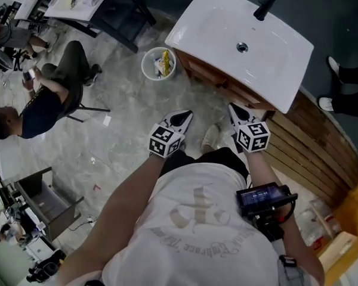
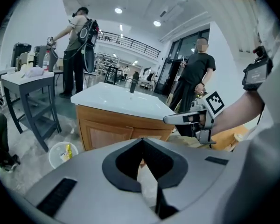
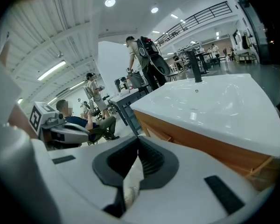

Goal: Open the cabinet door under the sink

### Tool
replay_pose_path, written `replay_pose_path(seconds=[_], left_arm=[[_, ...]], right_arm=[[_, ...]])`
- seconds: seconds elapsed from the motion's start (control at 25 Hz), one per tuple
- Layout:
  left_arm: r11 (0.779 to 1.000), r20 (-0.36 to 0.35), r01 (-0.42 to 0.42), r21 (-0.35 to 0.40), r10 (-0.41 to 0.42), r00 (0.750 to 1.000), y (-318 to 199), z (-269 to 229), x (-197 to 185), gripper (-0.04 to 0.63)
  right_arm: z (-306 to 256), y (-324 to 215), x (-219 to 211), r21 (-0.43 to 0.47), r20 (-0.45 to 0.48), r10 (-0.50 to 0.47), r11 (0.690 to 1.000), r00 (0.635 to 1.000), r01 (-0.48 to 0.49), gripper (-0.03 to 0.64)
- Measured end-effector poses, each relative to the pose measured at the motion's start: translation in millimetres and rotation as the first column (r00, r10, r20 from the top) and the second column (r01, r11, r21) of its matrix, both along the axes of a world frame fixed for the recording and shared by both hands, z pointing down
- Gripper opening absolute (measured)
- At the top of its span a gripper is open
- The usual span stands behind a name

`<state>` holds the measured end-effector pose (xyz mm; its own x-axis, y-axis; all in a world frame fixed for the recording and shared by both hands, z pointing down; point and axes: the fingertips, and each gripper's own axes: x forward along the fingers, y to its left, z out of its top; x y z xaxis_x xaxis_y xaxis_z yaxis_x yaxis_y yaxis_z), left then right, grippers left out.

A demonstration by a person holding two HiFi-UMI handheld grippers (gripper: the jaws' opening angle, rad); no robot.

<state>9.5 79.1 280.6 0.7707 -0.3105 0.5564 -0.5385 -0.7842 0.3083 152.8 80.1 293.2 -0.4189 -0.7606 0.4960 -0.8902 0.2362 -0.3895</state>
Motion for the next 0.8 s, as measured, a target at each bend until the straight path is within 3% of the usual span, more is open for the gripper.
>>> replay_pose_path(seconds=[0.32, 0.8], left_arm=[[0.994, 0.022, -0.084, -0.067, 0.085, 0.996, -22, 52, 12, 0.011], [0.984, 0.070, -0.116, -0.137, 0.126, 0.990, -39, 146, 46, 0.009]], right_arm=[[37, 0, 2, -0.063, -0.013, 0.108, 0.992, 0.994, -0.109, 0.014], [100, 3, 26, -0.125, -0.005, 0.210, 0.970, 0.978, -0.209, 0.014]])
